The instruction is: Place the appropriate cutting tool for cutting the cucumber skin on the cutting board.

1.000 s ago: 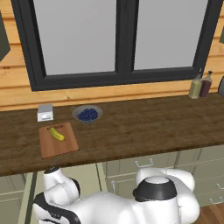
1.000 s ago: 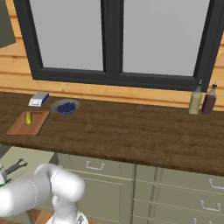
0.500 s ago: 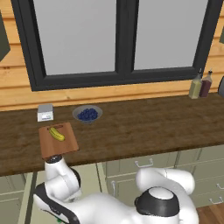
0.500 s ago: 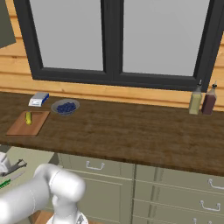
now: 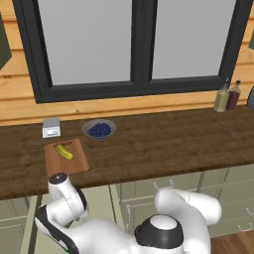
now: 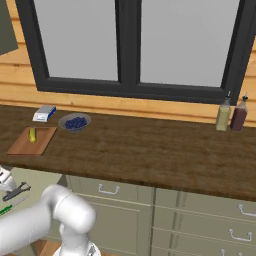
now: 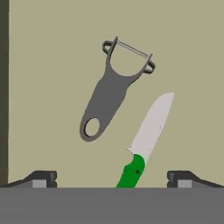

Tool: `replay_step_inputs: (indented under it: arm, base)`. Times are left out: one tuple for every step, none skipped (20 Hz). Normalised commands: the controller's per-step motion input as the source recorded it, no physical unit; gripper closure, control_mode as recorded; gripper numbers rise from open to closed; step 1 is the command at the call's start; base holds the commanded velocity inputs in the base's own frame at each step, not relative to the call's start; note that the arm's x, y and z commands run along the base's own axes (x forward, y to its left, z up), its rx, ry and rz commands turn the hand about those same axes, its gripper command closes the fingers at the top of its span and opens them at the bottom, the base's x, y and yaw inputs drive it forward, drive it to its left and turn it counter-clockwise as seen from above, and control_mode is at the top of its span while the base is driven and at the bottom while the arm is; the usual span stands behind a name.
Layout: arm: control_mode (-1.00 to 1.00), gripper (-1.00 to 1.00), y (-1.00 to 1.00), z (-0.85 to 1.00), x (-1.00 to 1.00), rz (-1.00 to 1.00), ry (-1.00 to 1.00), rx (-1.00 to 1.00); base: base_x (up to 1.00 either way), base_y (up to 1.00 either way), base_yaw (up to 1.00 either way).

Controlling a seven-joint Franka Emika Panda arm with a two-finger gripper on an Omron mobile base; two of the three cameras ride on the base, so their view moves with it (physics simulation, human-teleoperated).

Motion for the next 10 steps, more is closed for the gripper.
replay_step_inputs:
  arm:
    - [-1.0, -1.0, 0.0, -0.47, 0.2, -0.12, -0.18, 0.0]
    - [-1.0, -1.0, 0.0, -0.46, 0.24, -0.12, -0.18, 0.0]
    - [-1.0, -1.0, 0.0, -0.42, 0.24, -0.12, -0.19, 0.0]
    - [-1.0, -1.0, 0.0, -0.37, 0.29, -0.12, -0.18, 0.0]
    - [-1.0, -1.0, 0.0, -0.41, 0.29, -0.12, -0.11, 0.01]
    - [-1.0, -1.0, 0.0, -0.49, 0.3, -0.11, -0.06, 0.03]
    - [-1.0, -1.0, 0.0, -0.49, 0.31, -0.1, -0.04, 0.05]
    - [-1.0, -1.0, 0.0, -0.49, 0.27, -0.09, -0.01, 0.06]
    - [-1.0, -1.0, 0.0, -0.41, 0.23, -0.07, 0.0, 0.07]
    - [-1.0, -1.0, 0.0, -0.39, 0.24, -0.07, 0.0, 0.09]
  base:
    - [0.0, 0.0, 0.0]
    - [0.0, 0.0, 0.0]
    - [0.0, 0.0, 0.0]
    - [0.0, 0.0, 0.0]
    - [0.0, 0.0, 0.0]
    - [0.0, 0.0, 0.0]
    - [0.0, 0.0, 0.0]
    - [0.0, 0.0, 0.0]
    - [0.0, 0.0, 0.0]
    - [0.0, 0.0, 0.0]
